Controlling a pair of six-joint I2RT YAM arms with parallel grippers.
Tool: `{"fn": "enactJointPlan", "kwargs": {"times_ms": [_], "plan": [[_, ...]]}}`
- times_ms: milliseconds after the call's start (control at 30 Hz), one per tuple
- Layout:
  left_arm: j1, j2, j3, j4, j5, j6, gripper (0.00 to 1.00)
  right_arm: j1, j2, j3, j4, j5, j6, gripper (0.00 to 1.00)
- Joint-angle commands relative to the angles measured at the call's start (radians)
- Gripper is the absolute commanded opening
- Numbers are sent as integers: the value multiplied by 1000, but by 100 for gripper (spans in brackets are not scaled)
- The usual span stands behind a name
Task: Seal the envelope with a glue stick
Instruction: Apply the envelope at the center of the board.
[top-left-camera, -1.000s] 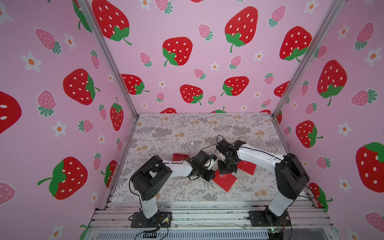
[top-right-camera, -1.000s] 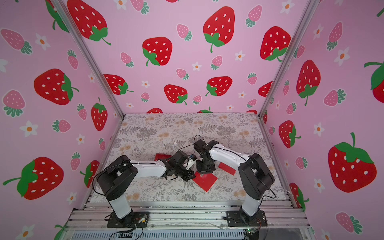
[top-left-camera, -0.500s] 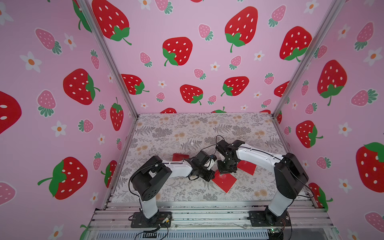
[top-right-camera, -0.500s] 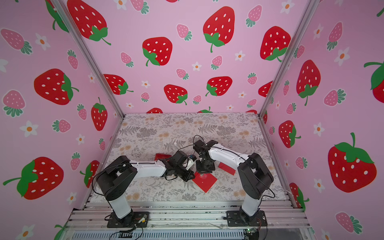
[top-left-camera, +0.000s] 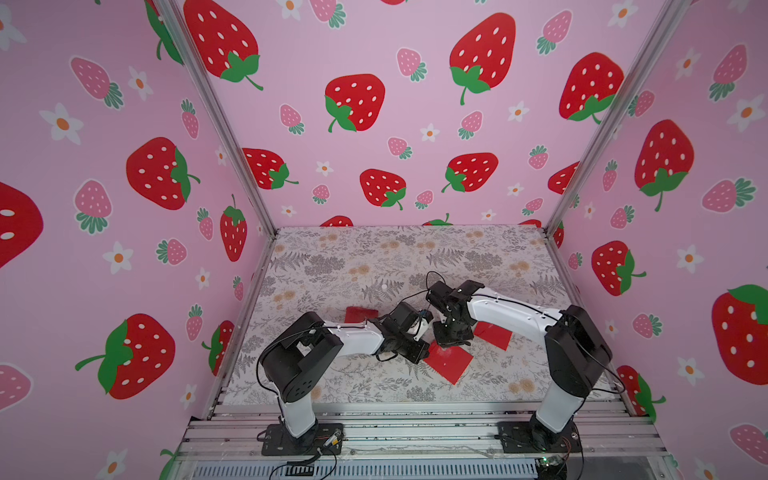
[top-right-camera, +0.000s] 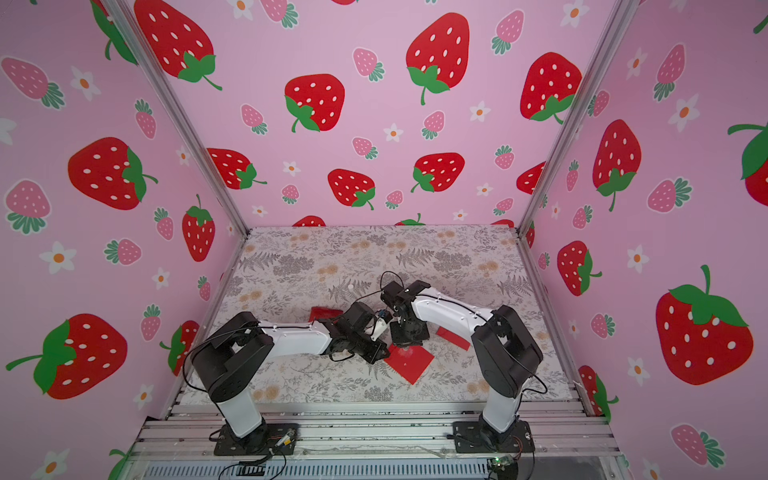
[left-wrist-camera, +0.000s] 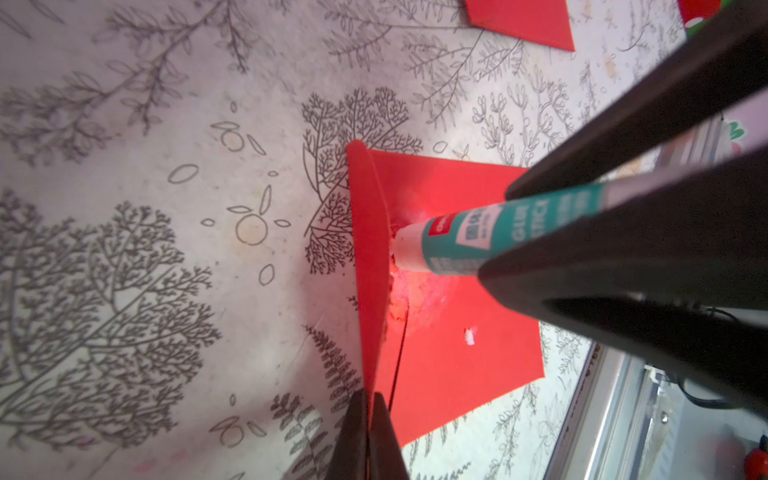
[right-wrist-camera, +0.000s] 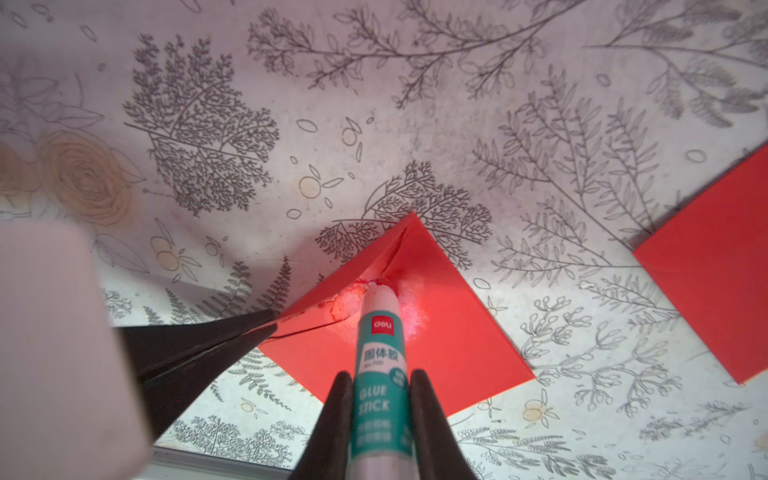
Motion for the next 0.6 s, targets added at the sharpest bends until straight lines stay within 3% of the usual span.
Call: {"fn": "enactJointPlan", "kwargs": {"times_ms": [0,133,200,300,500,567], "plan": [[4,9,-25,-68,-7,9,0,12,2,8,18,-28,11,0],[2,13,-21,-65,-2,10,0,12,18,13,-89,213,55,0],[4,17,-17,-66,3,12,0,13,20,7,-111,255,57,0],[3,13,-17,-63,6,13,0,15,20,0,-76,161,37,0],[3,13,-21,-55,7,6,0,18,-11,-30,81,-219,11,0],[3,12,-21,-58,7,9,0,18,-21,-29,77,-217,20,0]]}}
